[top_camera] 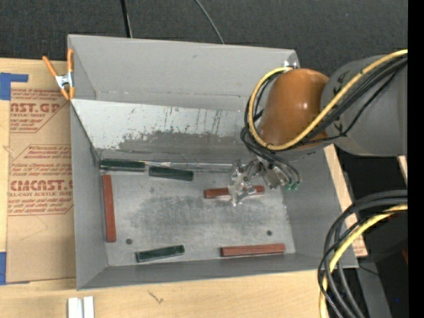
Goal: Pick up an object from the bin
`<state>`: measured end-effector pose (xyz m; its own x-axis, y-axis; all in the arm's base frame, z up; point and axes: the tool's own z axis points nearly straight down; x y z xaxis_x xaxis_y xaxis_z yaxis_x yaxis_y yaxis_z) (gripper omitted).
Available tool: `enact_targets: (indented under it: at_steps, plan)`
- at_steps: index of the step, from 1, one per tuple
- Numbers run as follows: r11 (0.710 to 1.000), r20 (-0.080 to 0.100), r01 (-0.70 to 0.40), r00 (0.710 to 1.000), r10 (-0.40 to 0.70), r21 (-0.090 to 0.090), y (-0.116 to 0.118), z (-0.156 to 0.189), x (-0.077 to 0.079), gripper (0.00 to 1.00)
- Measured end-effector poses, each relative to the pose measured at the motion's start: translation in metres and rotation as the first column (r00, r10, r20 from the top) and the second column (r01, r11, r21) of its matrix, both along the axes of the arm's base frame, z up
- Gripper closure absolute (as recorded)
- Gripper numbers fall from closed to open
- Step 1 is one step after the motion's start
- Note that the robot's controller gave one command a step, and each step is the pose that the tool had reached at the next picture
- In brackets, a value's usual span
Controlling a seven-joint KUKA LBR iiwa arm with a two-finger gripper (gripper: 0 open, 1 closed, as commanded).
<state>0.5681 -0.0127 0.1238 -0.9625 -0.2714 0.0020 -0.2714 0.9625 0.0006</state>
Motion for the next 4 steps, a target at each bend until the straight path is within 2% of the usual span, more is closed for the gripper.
enact_targets:
  at_steps: [1,2,3,4]
  plan:
    - [0.998,0.007,-0.061,0.998,0.061,0.001,0.0321,-0.0515,0.0239,0.00]
    - [0.998,0.017,-0.063,0.998,0.063,0.000,0.0339,-0.0472,0.0291,1.00]
    - [0.998,0.009,-0.064,0.998,0.064,0.000,0.0338,-0.0506,0.0262,0.00]
    - [0.998,0.019,-0.063,0.998,0.063,0.001,0.0342,-0.0472,0.0293,1.00]
